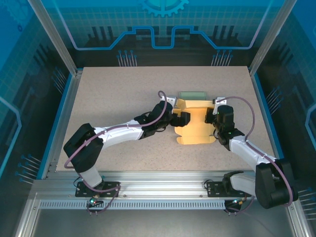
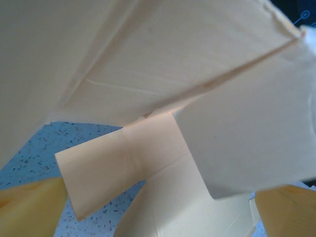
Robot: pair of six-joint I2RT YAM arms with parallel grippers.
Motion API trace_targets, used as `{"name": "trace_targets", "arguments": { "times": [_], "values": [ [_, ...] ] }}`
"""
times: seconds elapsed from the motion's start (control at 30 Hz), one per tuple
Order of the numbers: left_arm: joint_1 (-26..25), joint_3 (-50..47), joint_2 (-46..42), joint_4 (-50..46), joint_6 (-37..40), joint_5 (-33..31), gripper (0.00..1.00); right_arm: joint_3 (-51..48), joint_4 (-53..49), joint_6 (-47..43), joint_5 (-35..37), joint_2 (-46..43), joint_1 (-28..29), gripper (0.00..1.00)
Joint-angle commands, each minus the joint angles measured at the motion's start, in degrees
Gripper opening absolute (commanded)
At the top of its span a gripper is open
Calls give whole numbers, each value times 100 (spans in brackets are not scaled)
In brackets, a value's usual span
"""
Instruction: Fold the paper box
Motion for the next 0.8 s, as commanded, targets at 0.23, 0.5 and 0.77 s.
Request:
{"name": "trace_targets", "arguments": {
  "times": [0.23, 0.5, 0.77],
  "values": [
    [16, -76, 48, 1034, -305, 769, 98, -18, 73, -4, -36, -96, 13, 0],
    [15, 10, 297, 1193, -463, 905, 99, -23, 74, -5, -35, -95, 17, 0],
    [-17, 142, 597, 1517, -614, 1062, 99, -29, 76, -4, -29, -102, 24, 0]
  ]
}}
